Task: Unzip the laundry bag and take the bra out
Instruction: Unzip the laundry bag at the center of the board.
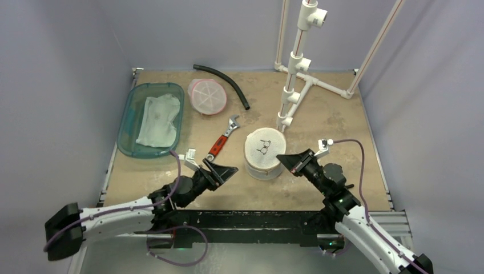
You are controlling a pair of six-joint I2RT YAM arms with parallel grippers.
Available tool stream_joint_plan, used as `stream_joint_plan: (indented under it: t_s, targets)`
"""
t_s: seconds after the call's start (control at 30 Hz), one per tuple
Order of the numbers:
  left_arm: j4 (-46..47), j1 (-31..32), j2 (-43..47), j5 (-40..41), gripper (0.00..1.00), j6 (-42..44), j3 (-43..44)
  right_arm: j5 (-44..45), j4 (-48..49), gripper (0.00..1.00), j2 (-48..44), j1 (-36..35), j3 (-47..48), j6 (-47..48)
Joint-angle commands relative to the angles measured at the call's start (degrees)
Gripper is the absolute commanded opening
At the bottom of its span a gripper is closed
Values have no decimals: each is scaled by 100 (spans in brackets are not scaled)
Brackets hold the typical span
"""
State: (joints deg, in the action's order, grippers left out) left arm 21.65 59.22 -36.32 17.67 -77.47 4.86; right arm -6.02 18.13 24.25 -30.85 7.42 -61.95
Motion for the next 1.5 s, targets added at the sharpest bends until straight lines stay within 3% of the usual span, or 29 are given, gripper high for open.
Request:
stream_joint_plan:
  t_s: [0.0,0.2,0.43,0.63,0.9,1.2,1.47]
  targets:
    - [2058,982,-972,1559,71,26,242,581,14,0,-392,-60,-120,-685]
    - [3403,1188,-2512,1706,67,51,572,729,-424,0,-266,-57,123,-767]
    - [3213,1175,-3117,1703,61,47,1278,653,-565,0,-316,-72,224,-682]
    - [2671,980,-3527,1253,55,-513,1598,413,-415,0,-312,-68,308,-553]
    - [2675,933,-3521,913,57,-633,1550,247,-122,0,-577,-71,241,-550]
    - [1829,942,-2747,913,61,-628,1466,263,250,0,-751,-70,10,-744]
    - [1987,926,-3426,615,61,-590,1836,174,465,0,-583,-77,-12,-776]
